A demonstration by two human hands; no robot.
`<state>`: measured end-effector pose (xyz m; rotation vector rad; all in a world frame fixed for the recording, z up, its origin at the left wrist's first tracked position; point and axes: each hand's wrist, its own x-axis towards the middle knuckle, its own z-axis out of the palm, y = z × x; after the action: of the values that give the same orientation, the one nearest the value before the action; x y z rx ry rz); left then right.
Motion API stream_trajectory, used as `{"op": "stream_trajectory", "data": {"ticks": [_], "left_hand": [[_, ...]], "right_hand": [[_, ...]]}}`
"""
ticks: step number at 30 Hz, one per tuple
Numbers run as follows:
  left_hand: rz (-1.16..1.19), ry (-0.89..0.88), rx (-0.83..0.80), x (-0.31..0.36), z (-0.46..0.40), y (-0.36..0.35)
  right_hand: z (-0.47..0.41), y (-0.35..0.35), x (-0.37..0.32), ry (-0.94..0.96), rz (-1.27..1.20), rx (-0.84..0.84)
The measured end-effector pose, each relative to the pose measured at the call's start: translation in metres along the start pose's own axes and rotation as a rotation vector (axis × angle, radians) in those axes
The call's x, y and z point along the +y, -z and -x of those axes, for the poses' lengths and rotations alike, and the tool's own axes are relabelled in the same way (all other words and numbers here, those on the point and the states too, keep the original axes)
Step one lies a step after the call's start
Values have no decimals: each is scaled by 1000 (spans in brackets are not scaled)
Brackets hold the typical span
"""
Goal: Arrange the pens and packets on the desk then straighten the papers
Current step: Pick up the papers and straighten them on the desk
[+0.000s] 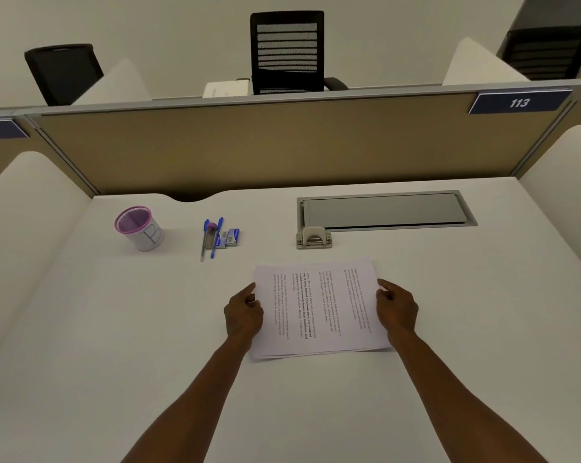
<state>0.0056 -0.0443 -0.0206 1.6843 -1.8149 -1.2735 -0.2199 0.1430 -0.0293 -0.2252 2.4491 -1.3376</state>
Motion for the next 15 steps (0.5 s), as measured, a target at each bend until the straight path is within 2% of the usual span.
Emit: {"op": "stream_trajectory", "data": {"ticks": [6, 15], "left_hand": [[50, 9, 112, 4, 5, -1], [118, 13, 58, -5, 9, 4]], "right_hand": [[-6, -1, 5, -76, -59, 29], [-5, 1, 8, -82, -71, 19]]}}
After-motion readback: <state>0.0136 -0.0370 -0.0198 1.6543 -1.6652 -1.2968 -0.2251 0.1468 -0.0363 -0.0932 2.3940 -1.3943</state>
